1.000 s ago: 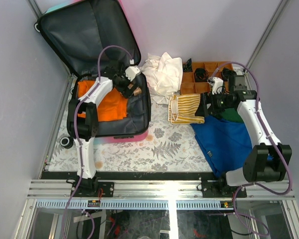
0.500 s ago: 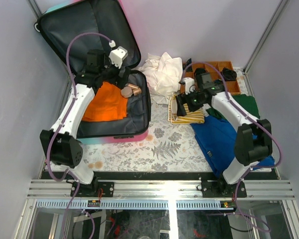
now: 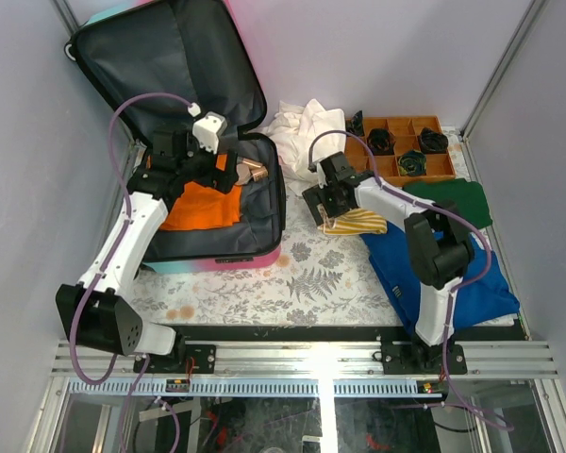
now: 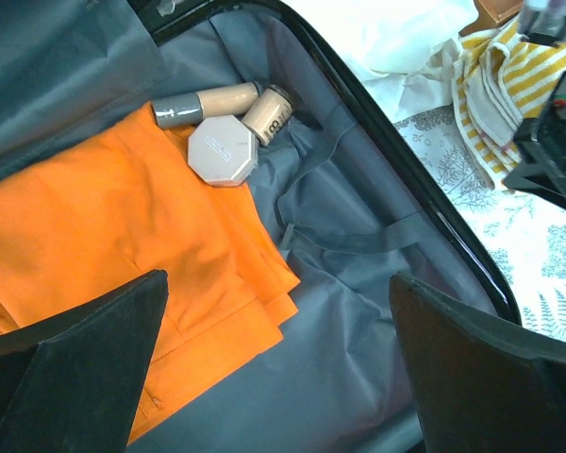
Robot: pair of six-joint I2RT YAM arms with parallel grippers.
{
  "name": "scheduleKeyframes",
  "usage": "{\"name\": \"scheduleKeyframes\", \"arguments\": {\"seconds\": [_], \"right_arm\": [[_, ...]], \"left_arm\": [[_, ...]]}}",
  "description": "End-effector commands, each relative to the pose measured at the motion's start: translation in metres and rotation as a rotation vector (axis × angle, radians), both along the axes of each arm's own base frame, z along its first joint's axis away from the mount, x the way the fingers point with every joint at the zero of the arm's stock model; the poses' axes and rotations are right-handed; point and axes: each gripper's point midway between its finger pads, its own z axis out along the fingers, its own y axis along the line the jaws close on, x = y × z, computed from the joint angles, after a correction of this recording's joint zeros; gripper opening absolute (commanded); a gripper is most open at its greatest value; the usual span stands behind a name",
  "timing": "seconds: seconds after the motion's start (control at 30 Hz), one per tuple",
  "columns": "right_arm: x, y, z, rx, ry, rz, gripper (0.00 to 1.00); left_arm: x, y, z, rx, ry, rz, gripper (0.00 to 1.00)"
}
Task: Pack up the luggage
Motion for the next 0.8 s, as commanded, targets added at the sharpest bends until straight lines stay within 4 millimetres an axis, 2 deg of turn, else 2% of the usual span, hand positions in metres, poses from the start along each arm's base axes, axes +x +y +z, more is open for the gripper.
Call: {"name": "scheduleKeyframes", "arguments": {"seconds": [0.0, 0.1, 0.2, 0.4, 0.47, 0.63, 0.67, 0.77], "right_arm": [[0.039, 0.0, 0.011, -0.04, -0.146, -0.147, 0.99], [0.048, -0.001, 0.001, -0.086, -0.169, -0.191, 0.99], [0.048, 0.0, -0.017, -0.13, -0.151, -0.196, 1.0], [0.024, -0.002, -0.056, -0.197, -0.062, -0.182, 0.95], [0.011, -0.001, -0.065, -0.178, -0.015, -0.164, 0.9], [-0.015, -0.001, -0.074, -0.159, 0.087, -0.134, 0.47], [-0.018, 0.0, -0.07, -0.146, 0.096, -0.131, 0.33], [-0.026, 0.003, -0.054, -0.091, 0.124, -0.112, 0.06]], "left_arm": [[-0.002, -0.003, 0.018, -0.075, -0.067, 0.015, 1.0], [-0.008, -0.005, 0.023, -0.09, -0.085, 0.008, 1.0], [-0.01, -0.005, 0.027, -0.096, -0.095, 0.013, 1.0], [-0.012, -0.001, 0.03, -0.088, -0.111, 0.023, 1.0], [-0.013, -0.001, 0.031, -0.089, -0.114, 0.024, 1.0], [-0.015, -0.001, 0.034, -0.1, -0.118, 0.027, 1.0], [-0.016, -0.001, 0.034, -0.099, -0.12, 0.027, 1.0], [-0.019, 0.001, 0.037, -0.095, -0.13, 0.033, 1.0]]}}
